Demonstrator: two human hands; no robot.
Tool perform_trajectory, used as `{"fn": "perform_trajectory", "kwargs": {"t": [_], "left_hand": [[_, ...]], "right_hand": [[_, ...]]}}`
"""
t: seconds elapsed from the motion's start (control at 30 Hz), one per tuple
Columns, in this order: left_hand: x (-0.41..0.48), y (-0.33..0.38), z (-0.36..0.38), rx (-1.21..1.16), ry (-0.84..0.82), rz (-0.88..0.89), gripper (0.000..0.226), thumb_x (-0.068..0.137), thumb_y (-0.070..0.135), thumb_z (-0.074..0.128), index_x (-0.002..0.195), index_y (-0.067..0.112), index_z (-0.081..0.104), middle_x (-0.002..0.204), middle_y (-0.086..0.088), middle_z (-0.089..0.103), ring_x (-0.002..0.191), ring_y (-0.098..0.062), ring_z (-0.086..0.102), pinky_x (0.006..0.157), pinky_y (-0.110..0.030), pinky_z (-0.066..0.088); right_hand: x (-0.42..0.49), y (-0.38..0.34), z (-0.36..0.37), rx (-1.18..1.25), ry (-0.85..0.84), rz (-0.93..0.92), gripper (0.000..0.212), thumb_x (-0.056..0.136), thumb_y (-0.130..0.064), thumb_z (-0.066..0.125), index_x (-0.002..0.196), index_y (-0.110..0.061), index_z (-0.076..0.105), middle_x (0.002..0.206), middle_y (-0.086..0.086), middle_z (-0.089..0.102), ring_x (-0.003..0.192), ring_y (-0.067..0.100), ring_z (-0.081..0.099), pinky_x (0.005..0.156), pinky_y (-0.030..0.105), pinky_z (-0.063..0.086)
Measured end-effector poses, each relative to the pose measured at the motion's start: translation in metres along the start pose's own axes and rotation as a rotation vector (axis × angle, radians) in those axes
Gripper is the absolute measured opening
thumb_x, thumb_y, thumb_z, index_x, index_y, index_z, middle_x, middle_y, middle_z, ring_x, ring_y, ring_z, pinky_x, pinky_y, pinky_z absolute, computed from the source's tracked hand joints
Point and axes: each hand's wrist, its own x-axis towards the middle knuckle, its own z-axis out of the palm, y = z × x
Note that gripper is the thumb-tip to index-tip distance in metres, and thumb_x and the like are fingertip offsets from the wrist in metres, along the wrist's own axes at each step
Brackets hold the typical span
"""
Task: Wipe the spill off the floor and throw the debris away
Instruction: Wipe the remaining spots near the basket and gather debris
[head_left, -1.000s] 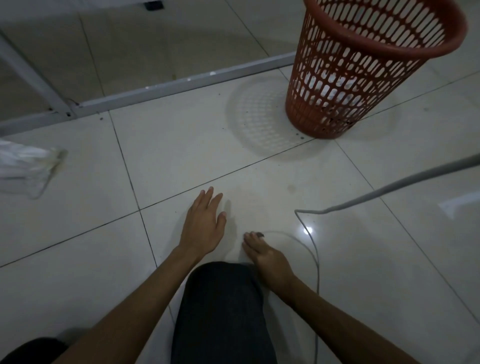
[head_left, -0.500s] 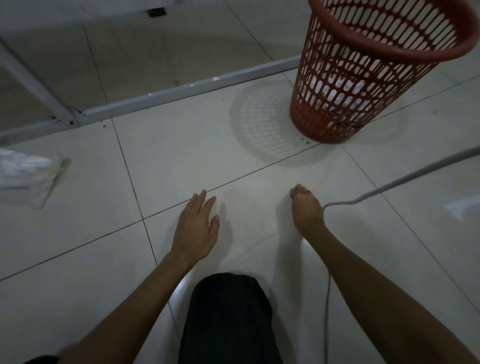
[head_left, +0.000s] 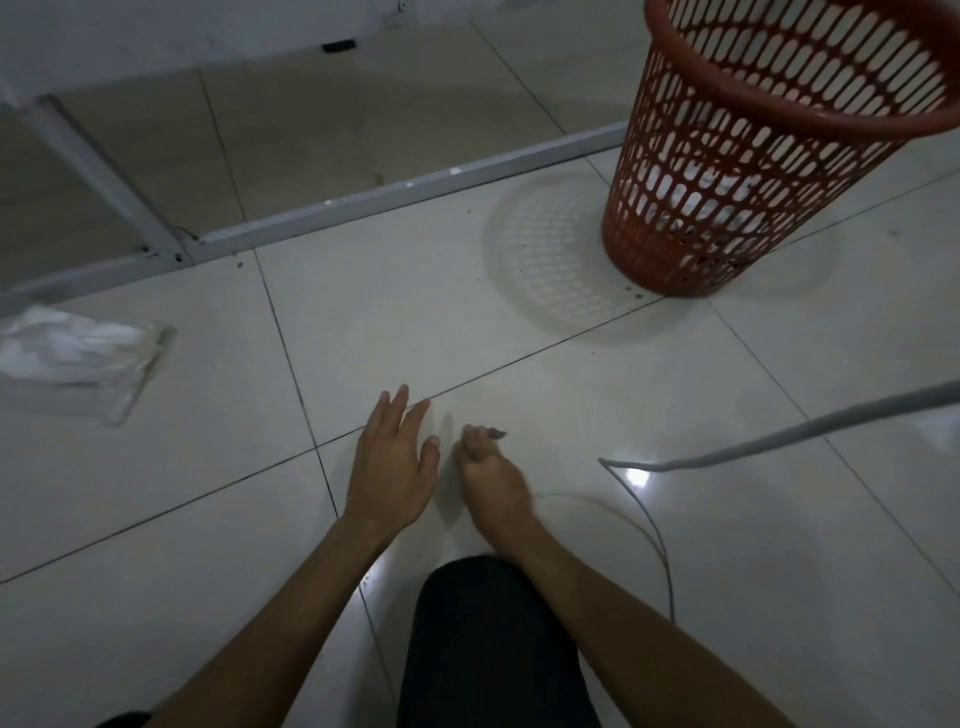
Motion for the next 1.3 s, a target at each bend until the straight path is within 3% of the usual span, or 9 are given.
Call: {"fn": "perform_trajectory", "kwargs": {"t": [0.07, 0.17, 0.27, 0.37, 0.6, 0.8, 1.0, 1.13, 1.3], "left_hand": [[-0.001, -0.014, -0.005, 0.026, 0.022, -0.040, 0.046, 0.094, 0.022, 0.045, 0.138, 0.011, 0.039, 0.153, -0.012, 0.024, 0.144, -0.029, 0.013, 0.115, -0.041, 0.016], [-0.005, -0.038, -0.015, 0.041, 0.034, -0.103, 0.045, 0.093, 0.019, 0.048, 0.136, 0.008, 0.041, 0.152, -0.017, 0.026, 0.143, -0.033, 0.016, 0.115, -0.045, 0.017], [-0.003, -0.059, -0.028, 0.049, 0.056, -0.159, 0.045, 0.093, 0.016, 0.049, 0.135, 0.005, 0.042, 0.150, -0.020, 0.028, 0.142, -0.035, 0.018, 0.115, -0.045, 0.019], [0.000, -0.077, -0.040, 0.049, 0.077, -0.192, 0.044, 0.093, 0.016, 0.047, 0.135, 0.002, 0.042, 0.148, -0.023, 0.029, 0.140, -0.038, 0.020, 0.114, -0.044, 0.019], [-0.014, -0.105, -0.051, 0.014, 0.121, -0.255, 0.044, 0.092, 0.008, 0.048, 0.135, 0.002, 0.041, 0.149, -0.022, 0.028, 0.140, -0.039, 0.019, 0.114, -0.046, 0.018], [-0.044, -0.120, -0.062, 0.015, 0.130, -0.311, 0.045, 0.092, 0.010, 0.047, 0.136, 0.003, 0.041, 0.150, -0.021, 0.027, 0.141, -0.038, 0.018, 0.115, -0.046, 0.018], [-0.088, -0.126, -0.069, 0.001, 0.150, -0.396, 0.044, 0.093, 0.011, 0.047, 0.136, 0.005, 0.040, 0.150, -0.020, 0.028, 0.141, -0.036, 0.020, 0.115, -0.044, 0.019], [-0.103, -0.135, -0.071, 0.005, 0.142, -0.417, 0.044, 0.092, 0.011, 0.048, 0.136, 0.005, 0.041, 0.149, -0.020, 0.029, 0.140, -0.036, 0.022, 0.115, -0.043, 0.020], [-0.110, -0.135, -0.067, -0.028, 0.107, -0.432, 0.044, 0.093, 0.013, 0.047, 0.136, 0.005, 0.040, 0.150, -0.019, 0.028, 0.140, -0.035, 0.022, 0.115, -0.042, 0.019]], "right_hand": [[0.013, -0.007, 0.010, -0.162, -0.050, -0.180, 0.042, 0.041, -0.019, 0.089, 0.081, -0.013, 0.076, 0.088, 0.002, 0.074, 0.079, 0.013, 0.071, 0.056, 0.015, 0.052], [0.038, -0.020, 0.000, -0.315, 0.007, -0.235, 0.040, 0.042, -0.011, 0.086, 0.080, -0.007, 0.072, 0.089, 0.007, 0.070, 0.081, 0.020, 0.068, 0.052, 0.019, 0.050], [0.060, -0.027, 0.009, -0.366, -0.070, -0.246, 0.042, 0.075, 0.007, 0.058, 0.117, 0.006, 0.051, 0.125, 0.021, 0.046, 0.119, 0.035, 0.045, 0.076, 0.034, 0.052], [0.066, -0.036, 0.022, -0.393, -0.079, -0.226, 0.044, 0.080, 0.011, 0.047, 0.125, 0.009, 0.044, 0.128, 0.023, 0.040, 0.124, 0.041, 0.036, 0.089, 0.037, 0.047], [0.067, -0.047, 0.026, -0.559, -0.085, -0.396, 0.047, 0.082, 0.007, 0.046, 0.127, 0.014, 0.036, 0.130, 0.030, 0.037, 0.121, 0.043, 0.036, 0.102, 0.040, 0.036], [0.036, -0.082, 0.043, -0.738, -0.103, -0.652, 0.042, 0.077, -0.006, 0.055, 0.118, 0.003, 0.050, 0.122, 0.022, 0.052, 0.114, 0.035, 0.049, 0.092, 0.035, 0.045], [0.009, -0.104, 0.059, -0.448, -0.364, -0.667, 0.047, 0.081, 0.011, 0.037, 0.128, 0.009, 0.040, 0.135, 0.028, 0.041, 0.126, 0.038, 0.042, 0.103, 0.038, 0.042], [0.006, -0.106, 0.060, -0.309, -0.197, -0.747, 0.045, 0.070, 0.021, 0.062, 0.113, 0.011, 0.057, 0.121, 0.029, 0.057, 0.111, 0.036, 0.059, 0.091, 0.034, 0.052], [-0.007, -0.114, 0.062, -0.621, -0.173, -0.826, 0.041, 0.077, 0.010, 0.055, 0.118, 0.007, 0.054, 0.121, 0.026, 0.055, 0.115, 0.039, 0.049, 0.106, 0.041, 0.037]]}}
